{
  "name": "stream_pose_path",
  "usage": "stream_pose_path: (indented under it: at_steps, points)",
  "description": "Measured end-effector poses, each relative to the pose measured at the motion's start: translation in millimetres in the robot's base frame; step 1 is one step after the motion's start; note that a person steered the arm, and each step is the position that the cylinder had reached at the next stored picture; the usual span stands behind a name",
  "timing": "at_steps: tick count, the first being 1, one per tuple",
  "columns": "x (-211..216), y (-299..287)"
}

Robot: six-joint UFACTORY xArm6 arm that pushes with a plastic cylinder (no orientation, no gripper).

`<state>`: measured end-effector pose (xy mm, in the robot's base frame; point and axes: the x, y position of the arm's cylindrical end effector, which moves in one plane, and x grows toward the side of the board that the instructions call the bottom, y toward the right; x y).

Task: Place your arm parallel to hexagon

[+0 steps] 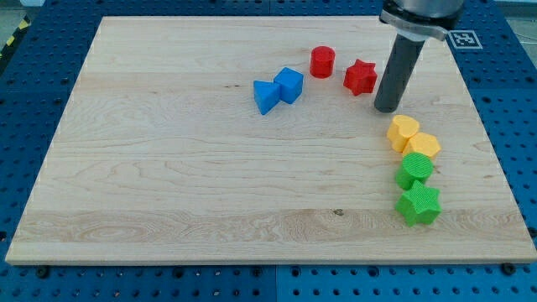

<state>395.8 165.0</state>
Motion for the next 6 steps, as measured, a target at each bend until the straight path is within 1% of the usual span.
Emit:
stream_pose_path:
  at_steps: [1,2,3,4,5,6]
  points:
    - [-23,26]
    - [-18,91]
    - [9,146]
    - [56,163]
    - [87,148]
    - [89,126]
